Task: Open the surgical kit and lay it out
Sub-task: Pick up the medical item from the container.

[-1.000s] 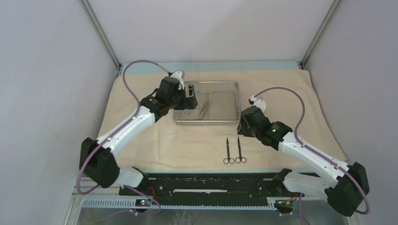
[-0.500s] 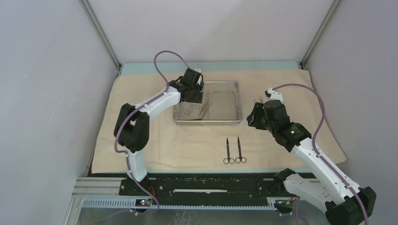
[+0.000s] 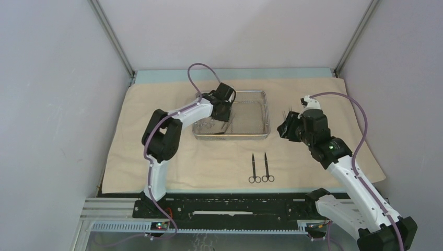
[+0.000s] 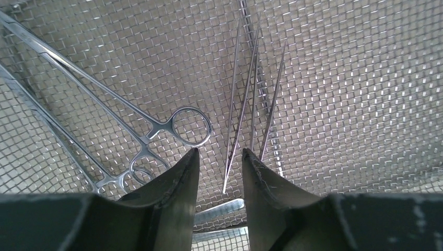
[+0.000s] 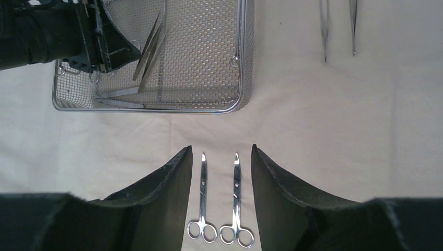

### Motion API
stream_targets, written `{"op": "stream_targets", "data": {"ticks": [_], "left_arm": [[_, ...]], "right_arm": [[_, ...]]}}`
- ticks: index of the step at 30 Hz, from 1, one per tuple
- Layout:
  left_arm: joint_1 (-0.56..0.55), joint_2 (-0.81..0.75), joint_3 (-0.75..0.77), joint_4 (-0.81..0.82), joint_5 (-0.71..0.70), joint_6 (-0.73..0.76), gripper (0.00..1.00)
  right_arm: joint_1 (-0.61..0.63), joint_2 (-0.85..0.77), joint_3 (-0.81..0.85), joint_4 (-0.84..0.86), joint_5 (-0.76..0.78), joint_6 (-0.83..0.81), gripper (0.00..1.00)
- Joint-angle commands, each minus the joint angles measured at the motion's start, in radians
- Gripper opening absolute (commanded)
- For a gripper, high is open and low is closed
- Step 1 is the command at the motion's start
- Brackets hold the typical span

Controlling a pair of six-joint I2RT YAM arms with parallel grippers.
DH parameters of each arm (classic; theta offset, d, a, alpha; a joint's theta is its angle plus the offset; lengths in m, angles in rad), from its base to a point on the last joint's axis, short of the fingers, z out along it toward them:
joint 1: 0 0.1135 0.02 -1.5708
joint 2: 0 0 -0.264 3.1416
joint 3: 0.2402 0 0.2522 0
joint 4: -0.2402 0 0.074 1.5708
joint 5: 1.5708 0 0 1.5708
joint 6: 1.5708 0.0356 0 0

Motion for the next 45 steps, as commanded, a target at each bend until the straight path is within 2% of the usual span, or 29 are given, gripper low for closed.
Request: {"op": "stream_targets", "data": {"ticks": [1,7,15,29,45], "left_arm": [[-0.003,0.021,0.056,0.015,-0.027,0.021,0.39],[-0.004,0.046,0.057,0.015,-0.028,0.020,0.32],[-0.008,0.052,0.037,0.025,-0.019,0.016,0.29],[-0.012,-0.017,0.028,0.050,-0.010,0.004,0.33],[-0.012,-0.048,-0.042,0.069,-0.008,-0.001,0.32]], "right_arm": [[-0.018,0.001,0.042,0.038,-0.044,-0.026,0.54],[-0.026,0.007,0.042,0.033,-0.044,-0.027,0.54],[-0.031,0.015,0.042,0.025,-0.044,-0.026,0.54],[-0.034,0.030,0.042,0.024,-0.083,-0.028,0.54],[-0.034,0.044,0.041,0.018,-0.099,-0.027,0.53]]}}
